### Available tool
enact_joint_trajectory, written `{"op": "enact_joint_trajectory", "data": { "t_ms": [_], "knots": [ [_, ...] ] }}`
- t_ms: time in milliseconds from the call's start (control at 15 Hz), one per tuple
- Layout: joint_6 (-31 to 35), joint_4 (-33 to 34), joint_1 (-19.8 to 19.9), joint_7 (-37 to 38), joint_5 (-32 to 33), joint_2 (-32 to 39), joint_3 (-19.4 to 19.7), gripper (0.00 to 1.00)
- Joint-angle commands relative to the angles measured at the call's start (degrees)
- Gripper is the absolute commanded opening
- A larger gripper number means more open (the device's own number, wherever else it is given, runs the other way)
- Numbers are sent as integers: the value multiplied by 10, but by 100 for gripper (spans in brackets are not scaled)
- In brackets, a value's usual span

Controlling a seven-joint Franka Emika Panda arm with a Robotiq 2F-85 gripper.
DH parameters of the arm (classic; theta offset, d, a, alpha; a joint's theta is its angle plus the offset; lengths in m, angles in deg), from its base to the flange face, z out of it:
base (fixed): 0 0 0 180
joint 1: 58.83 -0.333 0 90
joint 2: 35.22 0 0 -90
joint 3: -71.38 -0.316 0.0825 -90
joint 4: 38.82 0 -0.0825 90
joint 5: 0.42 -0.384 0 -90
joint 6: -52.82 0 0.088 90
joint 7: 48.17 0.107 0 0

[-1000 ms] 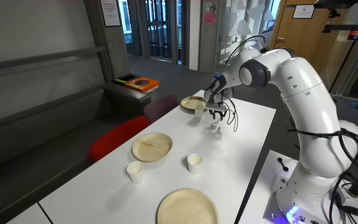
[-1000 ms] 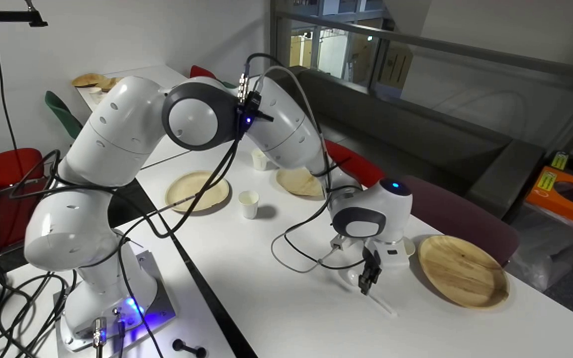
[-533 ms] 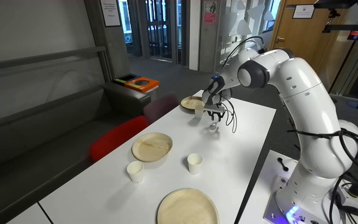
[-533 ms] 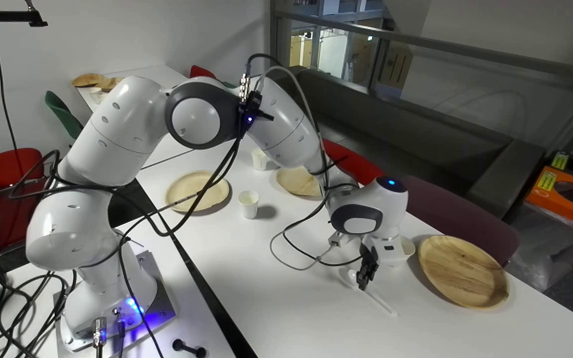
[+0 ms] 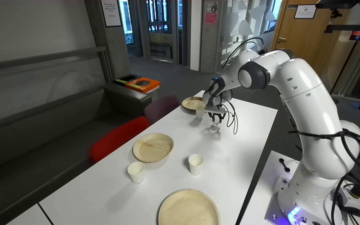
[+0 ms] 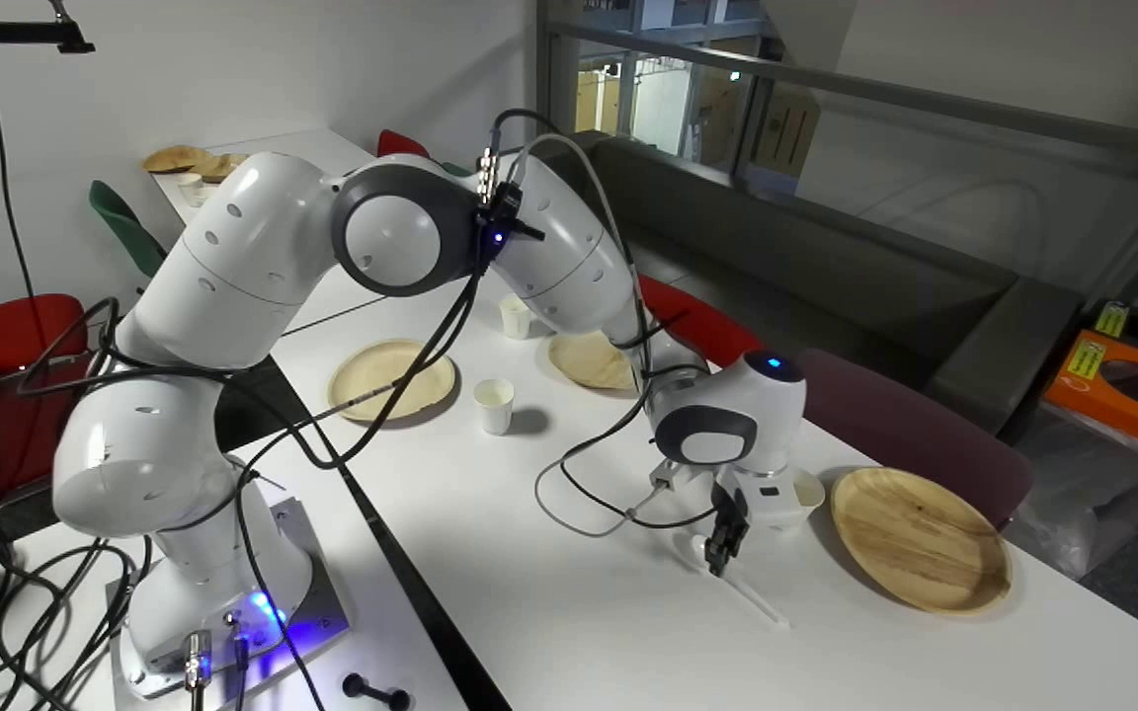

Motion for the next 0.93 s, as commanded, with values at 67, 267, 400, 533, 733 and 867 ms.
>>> {"op": "enact_joint_trajectory", "data": {
  "t_ms": [67,267,400,533,733,867],
  "knots": [
    [-1,4,-5,8,10,6,15,49],
    [-3,8,-5,9,9,12,18,44],
    [-2,6,-5,8,9,11,19,28],
    [-1,4,-5,7,9,9,20,24],
    [0,2,-5,6,9,6,20,23],
    [0,2,-6,6,9,6,20,23]
  ]
}}
